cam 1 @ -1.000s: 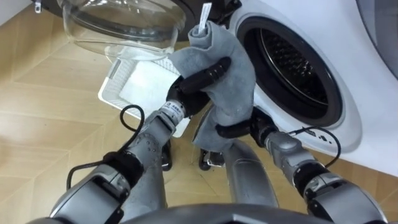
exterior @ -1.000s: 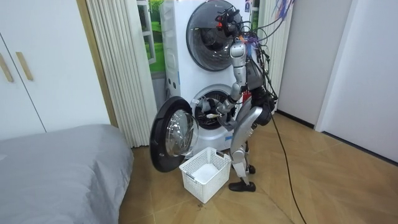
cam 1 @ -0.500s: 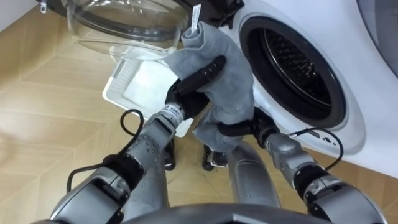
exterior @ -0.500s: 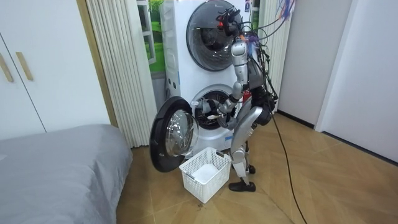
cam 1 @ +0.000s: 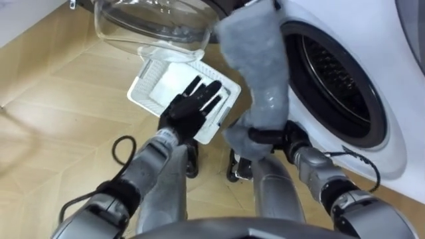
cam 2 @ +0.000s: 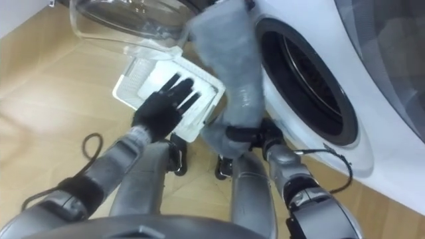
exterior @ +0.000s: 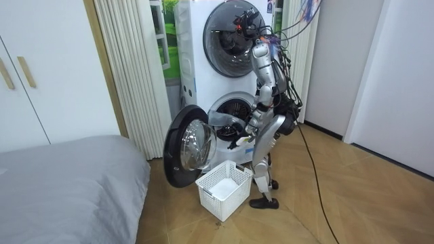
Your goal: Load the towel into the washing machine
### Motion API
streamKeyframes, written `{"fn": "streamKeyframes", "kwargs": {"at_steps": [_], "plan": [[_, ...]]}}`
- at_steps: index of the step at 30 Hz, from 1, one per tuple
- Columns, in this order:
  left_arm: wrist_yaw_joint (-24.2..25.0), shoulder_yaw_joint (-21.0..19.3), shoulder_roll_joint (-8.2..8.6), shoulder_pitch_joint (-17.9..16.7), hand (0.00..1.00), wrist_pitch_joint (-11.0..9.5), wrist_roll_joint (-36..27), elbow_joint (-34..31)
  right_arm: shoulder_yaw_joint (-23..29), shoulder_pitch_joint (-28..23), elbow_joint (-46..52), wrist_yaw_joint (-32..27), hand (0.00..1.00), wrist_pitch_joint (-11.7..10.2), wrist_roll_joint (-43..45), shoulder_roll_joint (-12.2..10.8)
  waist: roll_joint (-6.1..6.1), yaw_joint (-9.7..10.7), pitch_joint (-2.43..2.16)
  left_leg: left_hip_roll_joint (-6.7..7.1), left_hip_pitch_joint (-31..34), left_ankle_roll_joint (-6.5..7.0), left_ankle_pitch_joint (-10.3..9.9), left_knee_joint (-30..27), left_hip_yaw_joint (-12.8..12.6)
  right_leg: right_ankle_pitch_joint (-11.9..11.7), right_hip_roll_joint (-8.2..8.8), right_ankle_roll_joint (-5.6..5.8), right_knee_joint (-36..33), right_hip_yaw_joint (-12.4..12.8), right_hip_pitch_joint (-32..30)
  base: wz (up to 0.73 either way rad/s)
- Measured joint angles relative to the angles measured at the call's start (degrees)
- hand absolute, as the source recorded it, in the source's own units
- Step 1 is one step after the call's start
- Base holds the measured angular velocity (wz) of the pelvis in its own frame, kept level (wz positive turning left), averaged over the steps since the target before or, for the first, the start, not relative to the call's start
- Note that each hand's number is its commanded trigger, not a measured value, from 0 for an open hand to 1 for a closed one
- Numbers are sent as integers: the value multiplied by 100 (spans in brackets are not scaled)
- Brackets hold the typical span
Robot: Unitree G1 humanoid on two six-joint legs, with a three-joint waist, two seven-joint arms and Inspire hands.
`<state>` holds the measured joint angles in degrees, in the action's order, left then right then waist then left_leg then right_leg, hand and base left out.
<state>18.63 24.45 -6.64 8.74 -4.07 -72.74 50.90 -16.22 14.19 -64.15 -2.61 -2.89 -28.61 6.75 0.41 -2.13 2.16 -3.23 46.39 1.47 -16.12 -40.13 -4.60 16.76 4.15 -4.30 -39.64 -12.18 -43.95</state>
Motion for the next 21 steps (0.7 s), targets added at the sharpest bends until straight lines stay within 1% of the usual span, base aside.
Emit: {"fn": "streamKeyframes", "kwargs": {"at_steps": [1, 2, 4, 5, 7, 9, 10, 14, 17, 21], "plan": [[-128, -158, -6, -35, 0, 4, 249, 146, 57, -15, 0, -42, 100, 4, -330, 19, -11, -11, 0, 12, 3, 5, 4, 16, 0, 0, 12, 1, -1, -3, -6, 0], [-200, -206, -20, -45, 0, 6, 339, 211, 68, -25, 0, -49, 100, 5, -529, 34, -13, -19, -1, 16, 3, 9, 7, 23, -2, 0, 16, 1, 0, -4, -6, 3], [-444, -415, -19, -109, 0, 14, 724, 301, 192, -25, -31, -49, 100, 22, -1092, 46, -24, -29, 3, 26, 10, 18, 22, 45, -6, 1, 40, 2, 7, -33, -7, 6], [-500, -437, -7, -129, 0, 14, 766, 302, 220, -24, -34, -51, 100, 39, -1233, 49, -29, -29, 3, 33, 11, 22, 31, 50, -3, 2, 50, 2, -1, -40, -7, 9], [-700, -604, 60, -163, 0, 19, 900, 301, 257, -19, -33, -78, 100, 50, -1649, 50, -59, -51, 9, 57, 18, 31, 40, 51, 2, 7, 76, 2, -17, -45, -14, 4], [-777, -637, 91, -136, 0, 33, 942, 297, 341, -17, -33, -111, 100, 72, -1788, 36, -74, -102, 7, 66, 31, 38, 44, 51, 2, 7, 85, 5, -17, -42, -26, 0], [-838, -643, 102, -126, 0, 36, 942, 297, 403, -12, -33, -144, 100, 121, -1872, 34, -79, -136, 6, 71, 33, 44, 47, 51, 2, 7, 90, 7, -20, -43, -27, 0], [-994, -725, 103, -154, 0, 47, 985, 300, 407, 20, -32, -243, 100, 158, -1882, 36, -80, -149, 6, 79, 38, 48, 54, 50, 5, 8, 98, 8, -30, -45, -32, 0], [-1169, -731, 147, -153, 0, 52, 923, 319, 403, 29, -39, -303, 100, 176, -2099, 19, -81, -147, 5, 89, 36, 45, 58, 43, 20, 7, 96, 9, -33, -48, -26, 0], [-1462, -736, 244, -104, 0, 78, 927, 316, 421, 124, -80, -484, 100, 313, -2905, 24, -79, -144, 6, 106, 24, 54, 70, 23, 10, 8, 130, 11, -88, -50, -27, 2]]}}
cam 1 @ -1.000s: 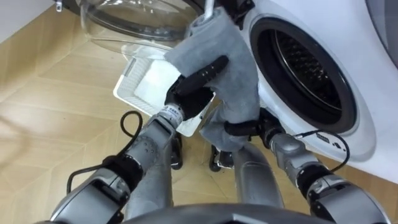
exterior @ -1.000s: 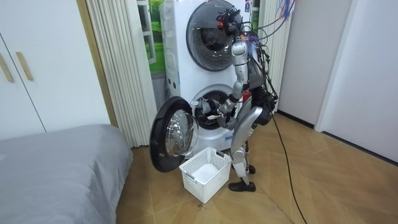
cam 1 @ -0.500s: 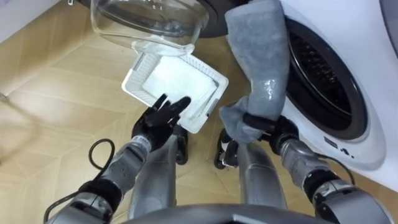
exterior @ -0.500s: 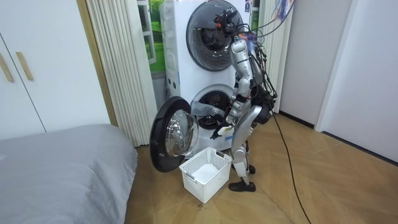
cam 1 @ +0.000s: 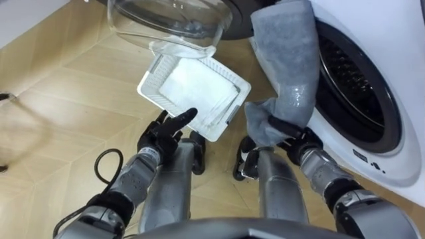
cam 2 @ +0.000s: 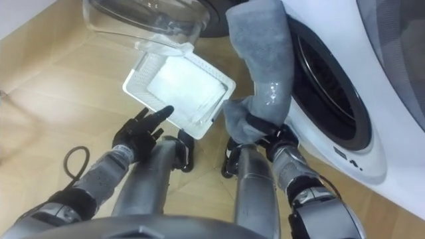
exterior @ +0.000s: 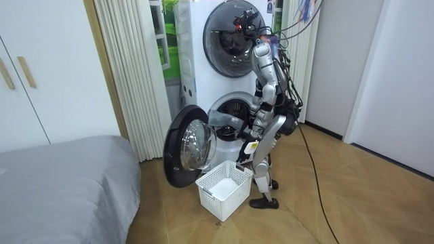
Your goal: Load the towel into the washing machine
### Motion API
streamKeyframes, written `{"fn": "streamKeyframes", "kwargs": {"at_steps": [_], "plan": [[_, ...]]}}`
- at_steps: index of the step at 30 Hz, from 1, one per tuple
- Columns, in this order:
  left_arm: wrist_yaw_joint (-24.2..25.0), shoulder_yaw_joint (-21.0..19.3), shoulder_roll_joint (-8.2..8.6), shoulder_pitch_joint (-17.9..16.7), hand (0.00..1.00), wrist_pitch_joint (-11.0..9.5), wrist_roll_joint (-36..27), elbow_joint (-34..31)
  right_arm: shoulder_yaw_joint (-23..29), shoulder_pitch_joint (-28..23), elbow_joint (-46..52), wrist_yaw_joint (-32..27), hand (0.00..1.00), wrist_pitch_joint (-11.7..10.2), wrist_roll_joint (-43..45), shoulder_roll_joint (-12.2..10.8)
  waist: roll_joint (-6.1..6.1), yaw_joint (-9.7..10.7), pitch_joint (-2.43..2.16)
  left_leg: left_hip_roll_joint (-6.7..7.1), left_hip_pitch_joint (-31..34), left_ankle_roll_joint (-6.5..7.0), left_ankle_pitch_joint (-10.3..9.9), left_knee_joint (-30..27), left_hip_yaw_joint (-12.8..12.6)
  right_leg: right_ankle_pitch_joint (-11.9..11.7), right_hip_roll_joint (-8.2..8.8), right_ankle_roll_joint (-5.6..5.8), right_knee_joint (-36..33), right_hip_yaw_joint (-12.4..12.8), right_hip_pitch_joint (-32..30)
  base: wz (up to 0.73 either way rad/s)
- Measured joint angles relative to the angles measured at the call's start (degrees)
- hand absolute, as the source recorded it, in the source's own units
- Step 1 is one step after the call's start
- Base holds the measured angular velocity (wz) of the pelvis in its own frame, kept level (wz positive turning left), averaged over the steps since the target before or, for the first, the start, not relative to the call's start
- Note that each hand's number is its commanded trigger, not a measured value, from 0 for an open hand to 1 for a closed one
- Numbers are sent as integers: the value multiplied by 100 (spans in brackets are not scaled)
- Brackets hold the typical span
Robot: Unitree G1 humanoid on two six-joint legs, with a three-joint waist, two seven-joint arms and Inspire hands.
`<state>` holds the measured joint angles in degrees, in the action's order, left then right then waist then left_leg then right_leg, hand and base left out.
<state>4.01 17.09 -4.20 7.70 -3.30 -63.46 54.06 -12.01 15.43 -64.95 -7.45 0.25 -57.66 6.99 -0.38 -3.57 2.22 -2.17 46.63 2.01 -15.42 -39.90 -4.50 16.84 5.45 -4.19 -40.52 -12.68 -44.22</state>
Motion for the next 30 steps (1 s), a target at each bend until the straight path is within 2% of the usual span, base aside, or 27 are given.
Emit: {"fn": "streamKeyframes", "kwargs": {"at_steps": [3, 5, 8, 11, 13, 14, 15, 18, 19, 22, 24, 30], "plan": [[-154, -28, 41, 61, 0, 43, 0, -2, 248, 99, 29, -155, 100, 113, -323, -20, 4, 8, 3, -3, 19, 4, 1, -61, -11, 11, 5, 18, -37, 8, -8, 0], [-260, -23, 74, 76, 0, 41, -2, -25, 342, 157, 46, -321, 100, 114, -609, -17, 8, 10, 5, 1, 26, 7, 0, -86, -10, 12, 20, 20, -71, 7, -15, 0], [-378, -15, 92, 98, 0, 42, 41, -68, 463, 238, 127, -481, 100, 133, -1048, 38, 41, 40, 20, 82, 51, 49, 25, -94, -46, 46, 112, 47, -237, 62, -117, 5], [-528, -132, 41, 60, 0, 38, 28, -196, 764, 266, 532, -790, 100, 248, -1251, 95, 79, 195, 32, 174, 196, 102, 71, -137, -66, 90, 246, 71, -421, 64, -298, 15], [-639, -218, -43, 32, 0, 36, 27, -428, 955, 354, 740, -1050, 100, 375, -1498, 212, 236, 255, 70, 242, 287, 150, 99, -160, -120, 110, 342, 96, -570, 125, -462, 6], [-661, -249, -66, 19, 0, 34, 5, -475, 956, 409, 750, -1127, 100, 421, -1565, 259, 281, 288, 75, 264, 299, 162, 111, -159, -132, 116, 359, 106, -602, 153, -497, 8], [-720, -275, -100, -7, 0, 19, 6, -497, 956, 518, 755, -1281, 100, 498, -1710, 425, 325, 340, 74, 286, 346, 181, 119, -192, -143, 120, 383, 126, -645, 166, -544, 4], [-801, -273, -144, -7, 0, 14, 30, -516, 962, 621, 762, -1593, 100, 507, -1716, 848, 355, 343, 71, 281, 415, 245, 102, -265, -146, 77, 364, 198, -620, 177, -563, -1], [-820, -288, -182, -22, 0, 11, 36, -518, 968, 657, 805, -1723, 100, 509, -1715, 940, 416, 347, 68, 288, 432, 265, 105, -265, -182, 66, 384, 214, -632, 196, -601, -8], [-952, -295, -229, -87, 0, 18, 56, -635, 999, 698, 943, -2053, 100, 567, -1725, 1135, 495, 350, 62, 292, 470, 306, 104, -302, -189, 36, 399, 236, -627, 190, -621, -2], [-1013, -311, -232, -133, 0, 17, 55, -745, 1001, 735, 950, -2198, 100, 567, -1771, 1207, 507, 344, 65, 294, 471, 325, 98, -331, -189, 29, 399, 250, -627, 190, -608, 0], [-1138, -382, -211, -181, 0, 9, 64, -1092, 1133, 775, 950, -2441, 100, 570, -2162, 1229, 527, 360, 71, 322, 495, 363, 122, -305, -191, 34, 432, 283, -636, 178, -625, 4]]}}
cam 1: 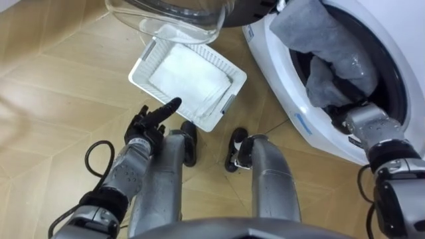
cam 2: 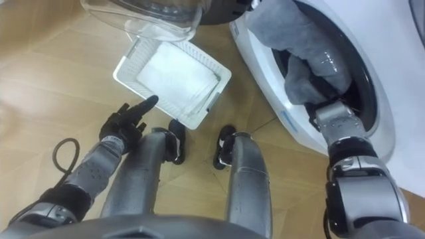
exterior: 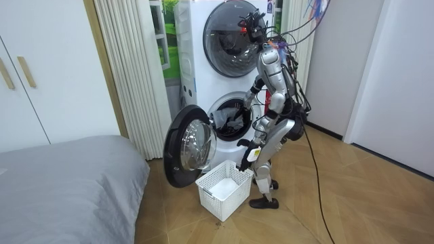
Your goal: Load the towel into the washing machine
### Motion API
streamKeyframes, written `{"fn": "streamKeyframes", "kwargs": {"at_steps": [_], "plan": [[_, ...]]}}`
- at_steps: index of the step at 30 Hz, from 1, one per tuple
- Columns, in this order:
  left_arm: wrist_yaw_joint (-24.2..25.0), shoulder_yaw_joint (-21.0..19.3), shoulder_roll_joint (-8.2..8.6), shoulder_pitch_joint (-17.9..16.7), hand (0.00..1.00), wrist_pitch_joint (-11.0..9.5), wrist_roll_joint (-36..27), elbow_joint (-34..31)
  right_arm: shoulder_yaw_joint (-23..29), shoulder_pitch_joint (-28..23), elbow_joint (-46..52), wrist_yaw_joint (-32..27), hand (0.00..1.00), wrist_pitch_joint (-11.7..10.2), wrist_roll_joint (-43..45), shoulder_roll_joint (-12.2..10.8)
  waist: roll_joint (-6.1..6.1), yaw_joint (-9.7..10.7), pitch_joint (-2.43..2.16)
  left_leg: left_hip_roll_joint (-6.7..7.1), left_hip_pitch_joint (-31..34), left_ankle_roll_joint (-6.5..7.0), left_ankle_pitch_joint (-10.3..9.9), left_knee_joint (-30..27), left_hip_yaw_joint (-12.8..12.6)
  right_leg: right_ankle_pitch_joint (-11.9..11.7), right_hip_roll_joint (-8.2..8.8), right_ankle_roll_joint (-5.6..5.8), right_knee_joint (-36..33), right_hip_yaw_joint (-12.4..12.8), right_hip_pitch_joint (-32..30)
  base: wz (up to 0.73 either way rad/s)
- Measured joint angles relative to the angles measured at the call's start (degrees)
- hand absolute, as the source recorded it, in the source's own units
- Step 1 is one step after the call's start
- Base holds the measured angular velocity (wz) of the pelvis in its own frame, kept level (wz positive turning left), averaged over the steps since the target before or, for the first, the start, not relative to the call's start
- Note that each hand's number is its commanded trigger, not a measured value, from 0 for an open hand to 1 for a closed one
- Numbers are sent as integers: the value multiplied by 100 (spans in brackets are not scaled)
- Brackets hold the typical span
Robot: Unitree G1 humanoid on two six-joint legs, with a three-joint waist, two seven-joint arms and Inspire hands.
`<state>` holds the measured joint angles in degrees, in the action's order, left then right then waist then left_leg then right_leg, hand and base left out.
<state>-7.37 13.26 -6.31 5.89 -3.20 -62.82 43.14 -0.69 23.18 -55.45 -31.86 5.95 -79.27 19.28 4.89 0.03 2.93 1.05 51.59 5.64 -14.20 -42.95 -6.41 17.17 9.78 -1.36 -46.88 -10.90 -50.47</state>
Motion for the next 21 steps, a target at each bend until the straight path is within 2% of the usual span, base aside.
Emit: {"fn": "streamKeyframes", "kwargs": {"at_steps": [4, 16, 21], "plan": [[-74, -5, 10, -138, 0, -60, 1, -220, 277, 112, -2, -230, 100, 2, -168, 5, 17, 176, 0, 71, -3, 27, 43, 65, 0, 2, 29, 35, -1, 9, -9, 8], [-81, -50, 9, -133, 0, -109, 406, -201, 441, 169, -7, -677, 100, 2, -425, 4, 56, 156, 5, 76, -11, 32, 44, 86, -23, 12, 37, 57, 5, 5, 0, 0], [-93, -46, -12, -102, 0, -109, 468, -201, 442, 194, -7, -936, 100, -19, -552, 5, 75, 162, 17, 56, -4, 85, 69, 139, -204, 24, 121, 75, -34, 1, -48, 5]]}}
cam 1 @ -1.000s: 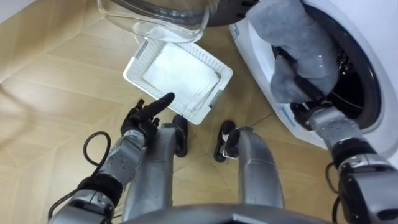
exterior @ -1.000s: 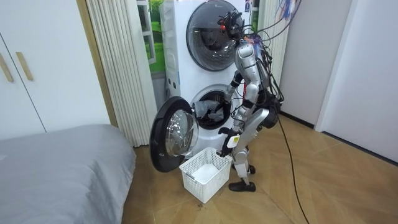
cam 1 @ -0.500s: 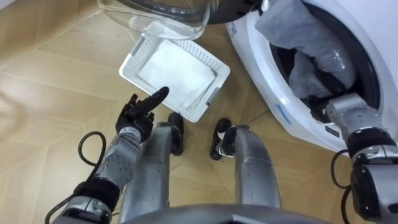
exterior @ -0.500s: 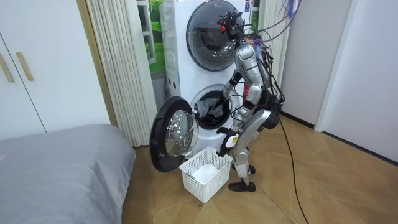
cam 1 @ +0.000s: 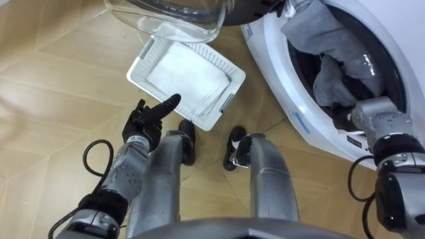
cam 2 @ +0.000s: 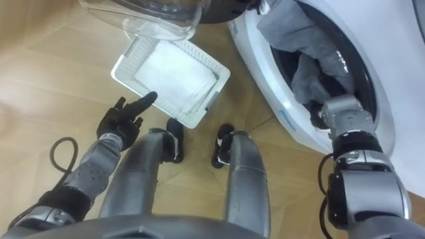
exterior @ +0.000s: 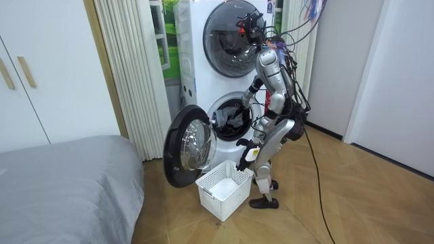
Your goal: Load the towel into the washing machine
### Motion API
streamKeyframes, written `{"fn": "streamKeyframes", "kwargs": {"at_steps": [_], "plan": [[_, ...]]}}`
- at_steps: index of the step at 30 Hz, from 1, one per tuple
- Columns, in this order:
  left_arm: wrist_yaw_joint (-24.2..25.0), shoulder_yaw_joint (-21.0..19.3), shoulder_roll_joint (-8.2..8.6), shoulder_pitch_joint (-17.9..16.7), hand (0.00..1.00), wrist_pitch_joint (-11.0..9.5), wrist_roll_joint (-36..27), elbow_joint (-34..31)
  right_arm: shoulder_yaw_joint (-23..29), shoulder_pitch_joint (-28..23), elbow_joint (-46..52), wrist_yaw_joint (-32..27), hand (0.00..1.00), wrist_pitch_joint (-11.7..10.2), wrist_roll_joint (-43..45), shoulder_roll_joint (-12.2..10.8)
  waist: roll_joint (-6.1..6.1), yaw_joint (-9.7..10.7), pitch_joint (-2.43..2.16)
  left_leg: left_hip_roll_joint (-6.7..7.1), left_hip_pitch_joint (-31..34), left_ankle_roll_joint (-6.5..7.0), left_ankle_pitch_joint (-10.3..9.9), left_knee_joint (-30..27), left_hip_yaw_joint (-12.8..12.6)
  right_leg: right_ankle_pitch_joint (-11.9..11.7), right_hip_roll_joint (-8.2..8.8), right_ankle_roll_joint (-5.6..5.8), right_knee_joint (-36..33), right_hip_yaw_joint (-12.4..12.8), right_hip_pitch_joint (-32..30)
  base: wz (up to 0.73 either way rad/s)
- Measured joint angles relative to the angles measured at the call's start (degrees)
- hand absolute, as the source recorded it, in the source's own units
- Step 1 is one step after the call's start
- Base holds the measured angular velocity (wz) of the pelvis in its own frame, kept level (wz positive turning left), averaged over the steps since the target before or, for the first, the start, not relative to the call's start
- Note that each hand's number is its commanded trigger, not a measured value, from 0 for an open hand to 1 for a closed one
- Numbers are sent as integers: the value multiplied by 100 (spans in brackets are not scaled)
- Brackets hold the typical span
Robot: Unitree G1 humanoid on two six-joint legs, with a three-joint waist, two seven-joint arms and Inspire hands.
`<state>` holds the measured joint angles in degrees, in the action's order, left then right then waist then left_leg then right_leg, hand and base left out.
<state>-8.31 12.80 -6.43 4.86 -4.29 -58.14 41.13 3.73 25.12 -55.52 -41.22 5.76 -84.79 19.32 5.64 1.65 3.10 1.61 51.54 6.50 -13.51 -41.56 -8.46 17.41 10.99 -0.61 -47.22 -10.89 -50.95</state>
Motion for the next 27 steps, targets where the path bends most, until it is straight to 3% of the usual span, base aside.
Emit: {"fn": "streamKeyframes", "kwargs": {"at_steps": [2, 5, 13, 18, 20, 21, 22, 27], "plan": [[-17, 37, -14, 36, 0, -5, 49, 1, 1, 4, 0, -128, 100, -33, -68, 0, 0, 19, 0, -9, 49, 13, 6, -1, -16, 3, 17, 6, 9, -36, -24, 9], [-29, 181, -67, 89, 0, -75, 97, 3, 185, 33, -7, -438, 100, -256, -206, 0, 2, 26, 1, -9, 122, 57, 10, -4, -75, 6, 31, 38, -6, -22, -102, 5], [-283, 603, -255, 152, 0, -107, 147, 31, 1077, 297, -5, -682, 100, -1180, -1414, -3, -42, -54, 7, -100, 205, 96, -60, -135, -155, -1, -16, 42, -41, -29, -169, -6], [-401, 803, -242, 211, 0, -108, 154, 25, 1107, 295, 46, -891, 100, -1506, -1747, -6, -144, -216, 4, -107, 189, 89, -63, -135, -154, 0, -23, 38, -54, -26, -159, 0], [-403, 806, -241, 221, 0, -109, 155, 26, 1095, 186, 57, -888, 100, -1651, -1751, -112, -180, -280, 4, -111, 194, 81, -67, -151, -154, 6, -22, 28, -75, -25, -168, 0], [-404, 795, -233, 233, 0, -112, 155, 25, 1095, 165, 82, -885, 24, -1693, -1767, -190, -194, -324, 3, -119, 216, 73, -73, -177, -157, 14, -20, 15, -105, -26, -196, 0], [-406, 792, -221, 257, 0, -124, 155, 25, 1087, 128, 82, -882, 0, -1711, -1770, -258, -213, -344, 8, -123, 253, 70, -75, -210, -158, 23, -17, 2, -143, -28, -229, 0], [-404, 821, -202, 328, 0, -196, 140, 23, 740, 37, 83, -823, 0, -1821, -1864, -431, -339, -370, -2, -170, 350, 64, -80, -272, -162, 5, -36, -38, -166, -41, -314, -2]]}}
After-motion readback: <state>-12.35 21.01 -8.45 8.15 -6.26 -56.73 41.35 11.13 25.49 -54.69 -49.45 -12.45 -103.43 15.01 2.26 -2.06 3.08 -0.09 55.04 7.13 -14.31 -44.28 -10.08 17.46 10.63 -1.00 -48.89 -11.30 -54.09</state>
